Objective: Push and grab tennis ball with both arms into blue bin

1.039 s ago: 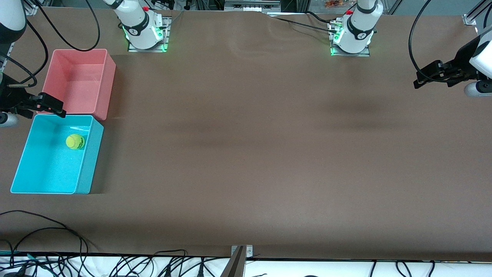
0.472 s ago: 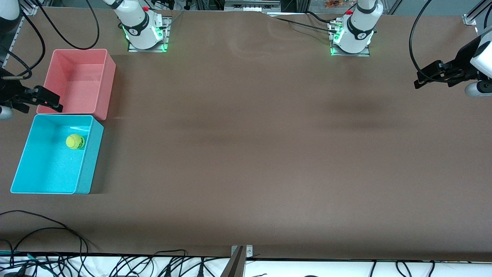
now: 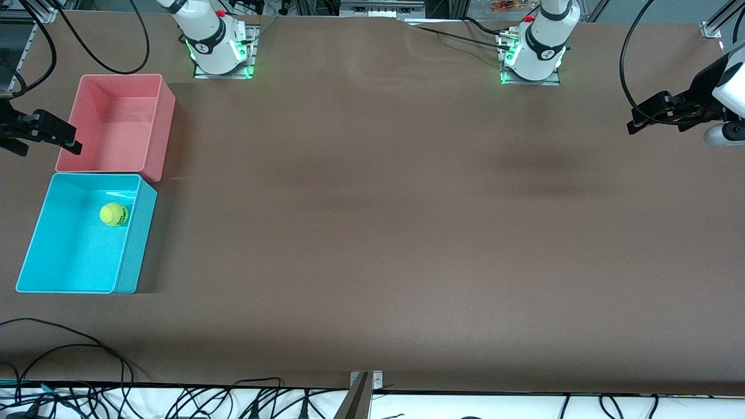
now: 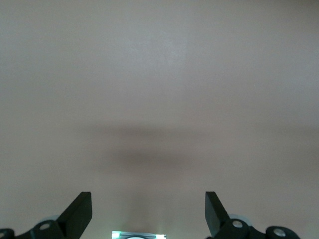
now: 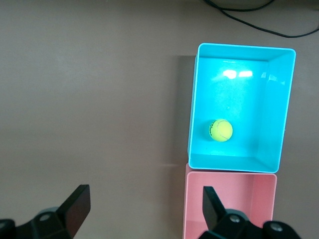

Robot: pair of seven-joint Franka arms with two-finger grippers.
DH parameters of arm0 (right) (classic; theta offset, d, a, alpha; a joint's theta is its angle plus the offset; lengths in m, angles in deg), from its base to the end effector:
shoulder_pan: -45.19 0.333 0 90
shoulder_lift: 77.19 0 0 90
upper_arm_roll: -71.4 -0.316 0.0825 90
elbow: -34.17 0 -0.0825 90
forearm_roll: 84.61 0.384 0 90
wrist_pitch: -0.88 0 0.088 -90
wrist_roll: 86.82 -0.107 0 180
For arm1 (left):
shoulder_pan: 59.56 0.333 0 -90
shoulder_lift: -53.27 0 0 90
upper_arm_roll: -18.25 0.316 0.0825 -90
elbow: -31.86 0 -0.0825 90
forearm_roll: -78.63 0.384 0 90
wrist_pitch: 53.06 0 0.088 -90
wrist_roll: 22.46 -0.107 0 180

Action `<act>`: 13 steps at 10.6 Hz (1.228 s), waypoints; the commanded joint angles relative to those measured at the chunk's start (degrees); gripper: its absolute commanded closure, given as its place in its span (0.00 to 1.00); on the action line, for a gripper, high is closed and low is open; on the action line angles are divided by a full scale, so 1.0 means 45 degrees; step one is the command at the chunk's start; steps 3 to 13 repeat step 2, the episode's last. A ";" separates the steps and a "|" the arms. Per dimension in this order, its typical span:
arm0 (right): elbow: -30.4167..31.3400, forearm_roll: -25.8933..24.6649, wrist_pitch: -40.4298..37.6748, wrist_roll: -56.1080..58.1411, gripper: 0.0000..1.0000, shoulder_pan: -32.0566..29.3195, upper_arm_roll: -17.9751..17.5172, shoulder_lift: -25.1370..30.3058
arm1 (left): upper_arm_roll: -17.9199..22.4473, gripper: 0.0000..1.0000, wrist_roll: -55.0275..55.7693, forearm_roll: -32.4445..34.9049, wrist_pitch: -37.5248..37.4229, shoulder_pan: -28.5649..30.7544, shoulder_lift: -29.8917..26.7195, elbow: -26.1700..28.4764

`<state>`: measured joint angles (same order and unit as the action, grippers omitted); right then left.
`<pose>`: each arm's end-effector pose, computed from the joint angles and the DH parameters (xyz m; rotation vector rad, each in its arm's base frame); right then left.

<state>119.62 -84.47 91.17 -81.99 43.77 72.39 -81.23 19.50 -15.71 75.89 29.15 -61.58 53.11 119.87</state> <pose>0.5768 -0.0236 0.6226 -3.1405 -0.0664 -0.0220 0.5392 -0.0129 0.6311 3.0926 0.1551 -0.1570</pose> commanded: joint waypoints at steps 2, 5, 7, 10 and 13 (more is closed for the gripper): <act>-0.0258 -0.0169 -0.0316 -0.0116 0.00 -0.0194 -0.0260 0.0017 | -0.0043 0.00 -0.0095 0.0044 -0.0263 0.0098 0.0154 -0.0379; -0.0258 -0.0169 -0.0316 -0.0116 0.00 -0.0194 -0.0260 0.0017 | -0.0043 0.00 -0.0095 0.0044 -0.0263 0.0098 0.0154 -0.0379; -0.0258 -0.0169 -0.0316 -0.0116 0.00 -0.0194 -0.0260 0.0017 | -0.0043 0.00 -0.0095 0.0044 -0.0263 0.0098 0.0154 -0.0379; -0.0258 -0.0169 -0.0316 -0.0116 0.00 -0.0194 -0.0260 0.0017 | -0.0043 0.00 -0.0095 0.0044 -0.0263 0.0098 0.0154 -0.0379; -0.0258 -0.0169 -0.0316 -0.0116 0.00 -0.0194 -0.0260 0.0017 | -0.0043 0.00 -0.0095 0.0044 -0.0263 0.0098 0.0154 -0.0379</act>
